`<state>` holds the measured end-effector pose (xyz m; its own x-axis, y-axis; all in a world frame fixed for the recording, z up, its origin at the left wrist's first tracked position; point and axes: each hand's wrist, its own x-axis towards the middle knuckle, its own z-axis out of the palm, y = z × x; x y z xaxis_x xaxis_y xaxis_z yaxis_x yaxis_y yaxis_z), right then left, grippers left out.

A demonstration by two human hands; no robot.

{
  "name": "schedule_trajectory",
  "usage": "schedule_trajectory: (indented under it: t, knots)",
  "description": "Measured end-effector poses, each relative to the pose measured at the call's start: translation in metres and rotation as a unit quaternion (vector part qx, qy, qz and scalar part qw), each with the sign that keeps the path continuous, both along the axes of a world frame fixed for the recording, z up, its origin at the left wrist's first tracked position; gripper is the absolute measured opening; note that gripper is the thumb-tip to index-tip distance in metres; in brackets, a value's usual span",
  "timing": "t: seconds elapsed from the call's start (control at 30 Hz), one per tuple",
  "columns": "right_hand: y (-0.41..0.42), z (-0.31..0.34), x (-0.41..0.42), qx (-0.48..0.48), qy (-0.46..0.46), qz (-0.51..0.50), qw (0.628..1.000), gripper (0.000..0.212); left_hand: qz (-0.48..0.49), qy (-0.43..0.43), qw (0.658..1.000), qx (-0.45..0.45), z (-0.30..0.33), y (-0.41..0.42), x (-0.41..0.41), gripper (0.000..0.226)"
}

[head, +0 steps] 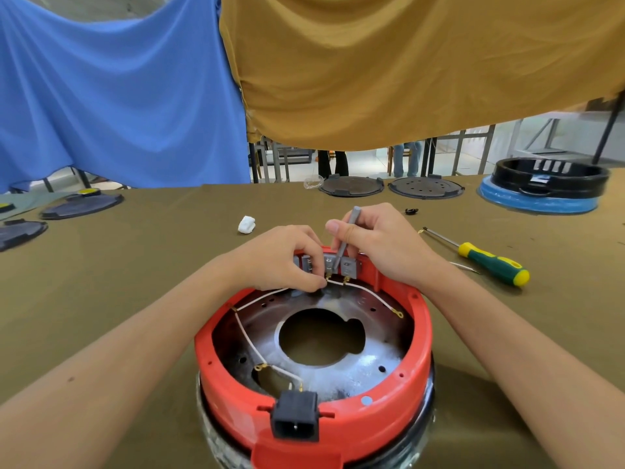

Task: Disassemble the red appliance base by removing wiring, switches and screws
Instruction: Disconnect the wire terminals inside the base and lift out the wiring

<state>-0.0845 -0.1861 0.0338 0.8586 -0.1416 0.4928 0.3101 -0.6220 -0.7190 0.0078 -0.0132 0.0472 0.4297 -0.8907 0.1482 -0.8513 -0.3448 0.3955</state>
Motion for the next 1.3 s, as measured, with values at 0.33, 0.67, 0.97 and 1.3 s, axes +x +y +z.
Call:
schedule_trajectory:
  t: [0.33, 0.67, 0.97, 1.3]
  knots:
    - [0.0018, 0.0008, -0.0035, -0.038, -0.010, -0.003, 0.999, 0.028, -0.007, 0.004, 1.000, 0.009, -0.0007, 0.0007, 0.0014, 0.009]
    - [-0.0015, -0.0003, 0.0009, 0.026, 0.021, -0.008, 0.999, 0.034, -0.004, -0.003, 1.000, 0.009, -0.0021, 0.0002, 0.0040, 0.017]
    - [0.0033, 0.0012, -0.0035, -0.017, -0.015, -0.022, 1.000, 0.032, -0.009, -0.001, 1.000, 0.006, -0.0018, 0.0001, 0.0032, 0.013]
    - [0.0020, 0.0028, -0.0026, -0.046, 0.007, 0.002, 0.999, 0.027, -0.013, 0.003, 1.000, 0.010, -0.0003, -0.0002, 0.0026, 0.009]
